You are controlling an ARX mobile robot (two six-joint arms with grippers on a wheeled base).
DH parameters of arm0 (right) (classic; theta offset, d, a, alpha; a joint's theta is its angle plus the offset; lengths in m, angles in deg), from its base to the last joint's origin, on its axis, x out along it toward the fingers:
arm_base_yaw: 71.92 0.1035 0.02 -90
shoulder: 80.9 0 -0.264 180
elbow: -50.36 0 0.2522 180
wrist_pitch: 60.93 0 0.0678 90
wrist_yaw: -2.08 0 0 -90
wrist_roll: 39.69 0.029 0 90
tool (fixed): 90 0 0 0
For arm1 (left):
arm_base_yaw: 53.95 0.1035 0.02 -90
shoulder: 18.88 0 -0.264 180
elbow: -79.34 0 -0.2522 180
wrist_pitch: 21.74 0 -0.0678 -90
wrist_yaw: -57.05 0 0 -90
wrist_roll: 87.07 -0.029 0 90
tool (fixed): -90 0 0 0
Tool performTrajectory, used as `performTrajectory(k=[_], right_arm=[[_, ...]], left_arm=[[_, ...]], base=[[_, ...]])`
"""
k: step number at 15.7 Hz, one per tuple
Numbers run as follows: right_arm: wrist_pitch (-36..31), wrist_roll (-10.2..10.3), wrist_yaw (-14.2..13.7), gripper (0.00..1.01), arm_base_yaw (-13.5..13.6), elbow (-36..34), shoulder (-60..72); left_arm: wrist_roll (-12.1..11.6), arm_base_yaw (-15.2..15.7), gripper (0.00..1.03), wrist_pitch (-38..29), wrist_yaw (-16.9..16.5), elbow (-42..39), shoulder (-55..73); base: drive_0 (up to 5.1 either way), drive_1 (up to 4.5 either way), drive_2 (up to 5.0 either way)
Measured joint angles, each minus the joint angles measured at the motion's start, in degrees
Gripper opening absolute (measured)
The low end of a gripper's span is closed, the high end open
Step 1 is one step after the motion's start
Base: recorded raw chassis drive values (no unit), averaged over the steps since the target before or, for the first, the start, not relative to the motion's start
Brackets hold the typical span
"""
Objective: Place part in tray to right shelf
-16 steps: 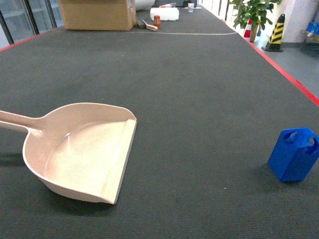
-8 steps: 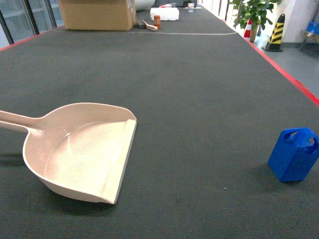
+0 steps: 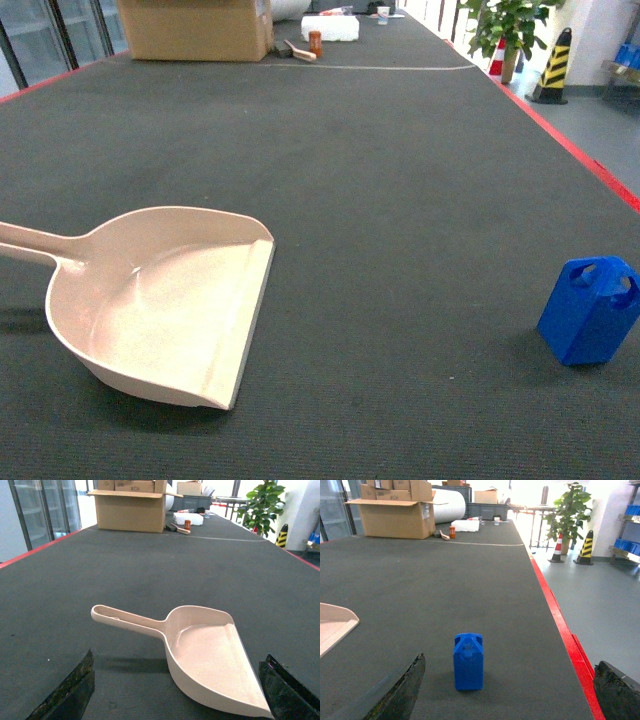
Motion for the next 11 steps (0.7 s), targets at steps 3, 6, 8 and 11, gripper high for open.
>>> performTrajectory(k=[3, 6, 8, 11], right_arm=[[0.0, 0.0, 0.0, 0.98, 0.0, 0.0, 0.0], [0.0, 0.0, 0.0, 0.98, 0.0, 0.0, 0.0], [0.0, 0.0, 0.0, 0.98, 0.0, 0.0, 0.0], [0.0, 0.0, 0.0, 0.98, 0.0, 0.0, 0.0]], left_arm=[[1.9, 0.2, 0.98, 3.8, -0.7, 0.9, 0.8], [24.9, 8.0, 0.98, -4.4, -13.0, 4.1, 22.9], [40.5, 10.5, 0.98, -27.8, -17.4, 8.1, 48.9], [48.7, 11.8, 0.98, -45.9, -17.2, 16.8, 76.8]], base=[[0.0, 0.00, 0.0], [0.0, 0.00, 0.0], [0.0, 0.00, 0.0], [0.0, 0.00, 0.0]])
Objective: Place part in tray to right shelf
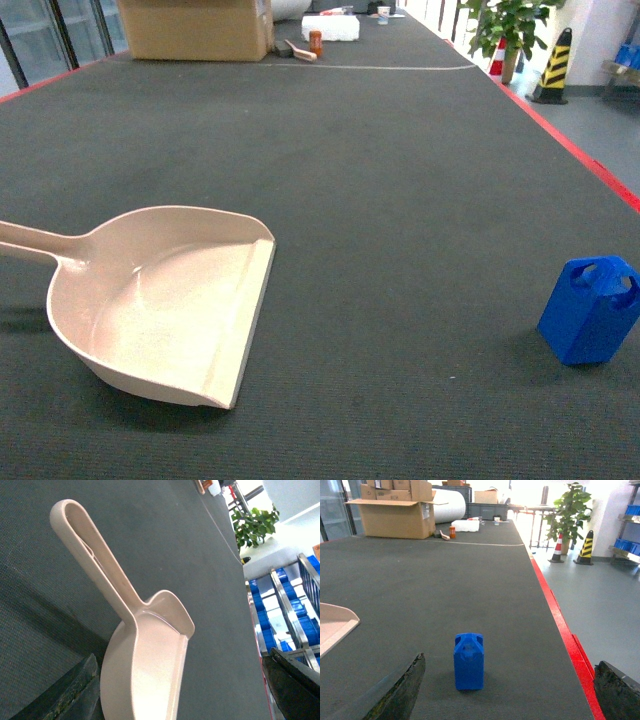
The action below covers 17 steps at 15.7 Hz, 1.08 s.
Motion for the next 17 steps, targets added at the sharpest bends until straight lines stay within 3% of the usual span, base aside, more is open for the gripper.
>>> performTrajectory(k=[6, 9, 13, 17], right_arm=[[0.0, 0.0, 0.0, 0.98, 0.0, 0.0, 0.0], [0.0, 0.0, 0.0, 0.98, 0.0, 0.0, 0.0], [0.0, 0.0, 0.0, 0.98, 0.0, 0.0, 0.0], [0.0, 0.0, 0.0, 0.98, 0.0, 0.0, 0.0]], left_arm=[[1.7, -0.1, 0.98, -5.5, 2.3, 13.0, 23.7], [1.7, 0.4, 0.98, -5.6, 3.2, 13.5, 24.4], [4.9, 0.1, 0.98, -6.4, 6.4, 15.0, 25.0], [5.8, -1.0, 0.98, -5.8, 6.4, 20.6, 31.2]], base=[[0.0, 0.00, 0.0], [0.0, 0.00, 0.0], [0.0, 0.00, 0.0], [0.0, 0.00, 0.0]])
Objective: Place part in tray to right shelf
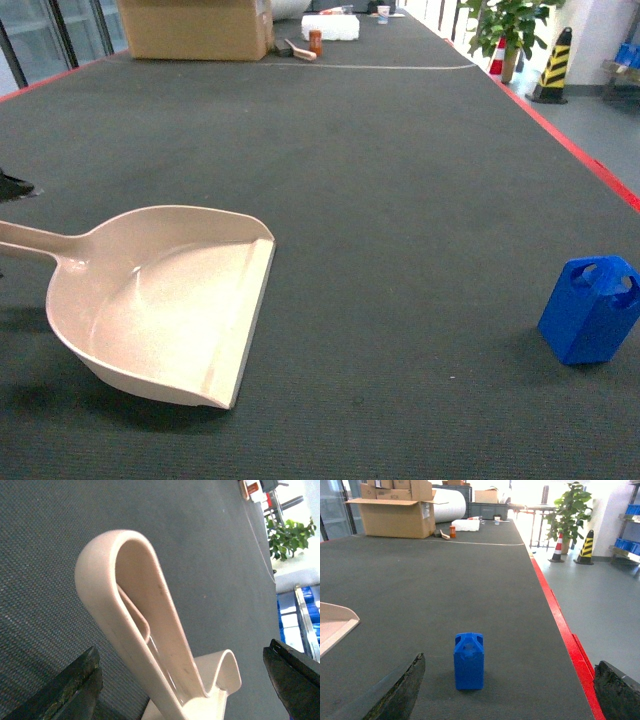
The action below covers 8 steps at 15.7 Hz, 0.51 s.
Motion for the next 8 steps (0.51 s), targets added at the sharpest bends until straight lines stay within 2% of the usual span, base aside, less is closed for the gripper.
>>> performTrajectory(k=[2, 6, 7, 8], right_arm=[[0.0, 0.0, 0.0, 0.98, 0.0, 0.0, 0.0], [0.0, 0.0, 0.0, 0.98, 0.0, 0.0, 0.0], [0.0, 0.0, 0.0, 0.98, 0.0, 0.0, 0.0], [0.0, 0.0, 0.0, 0.98, 0.0, 0.0, 0.0]], left_arm=[[0.1, -0.2, 0.98, 0.2, 0.3, 1.3, 1.5], [0.5, -0.5, 0.98, 0.0, 1.8, 9.4, 7.6], [0.5, -0.4, 0.92, 0.6, 1.8, 9.9, 8.0], [0.6, -0.1, 0.80, 0.2, 1.4, 9.7, 8.3]], base=[[0.0, 0.00, 0.0], [0.0, 0.00, 0.0], [0.0, 0.00, 0.0], [0.0, 0.00, 0.0]])
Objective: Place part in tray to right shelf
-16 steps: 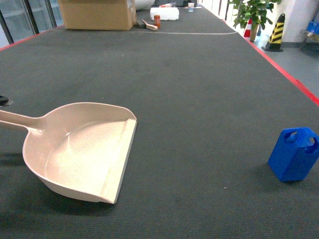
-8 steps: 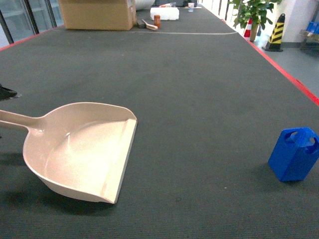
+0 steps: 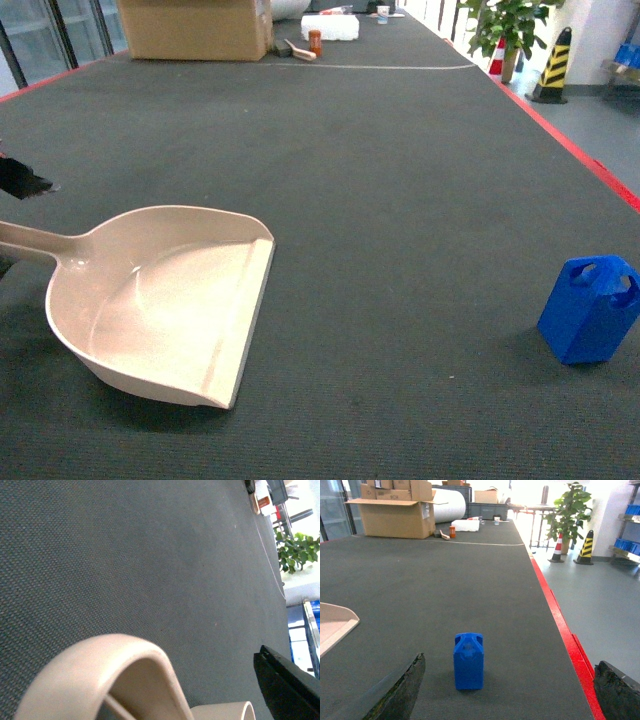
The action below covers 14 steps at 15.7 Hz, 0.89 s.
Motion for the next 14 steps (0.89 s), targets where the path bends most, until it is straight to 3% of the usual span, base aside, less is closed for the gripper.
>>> performTrajectory(k=[3, 5, 11, 13, 14], right_arm=[[0.0, 0.0, 0.0, 0.98, 0.0, 0.0, 0.0], [0.0, 0.0, 0.0, 0.98, 0.0, 0.0, 0.0], [0.0, 0.0, 0.0, 0.98, 0.0, 0.0, 0.0], [0.0, 0.0, 0.0, 0.98, 0.0, 0.0, 0.0], [0.0, 0.0, 0.0, 0.98, 0.0, 0.0, 0.0]], left_arm=[[1.4, -0.1, 0.41, -2.9, -1.9, -3.1, 0.0], [5.3, -0.8, 0.23, -5.4, -3.3, -5.5, -1.9], [10.0, -8.7, 0.19, -7.2, -4.0, -8.0, -12.7], [11.8, -13.5, 0.19, -8.0, -4.1, -8.0, -14.8], [14.0, -18.3, 0.19, -8.8, -4.2, -7.9, -14.8]], base=[[0.0, 0.00, 0.0], [0.0, 0.00, 0.0], [0.0, 0.00, 0.0], [0.0, 0.00, 0.0], [0.0, 0.00, 0.0]])
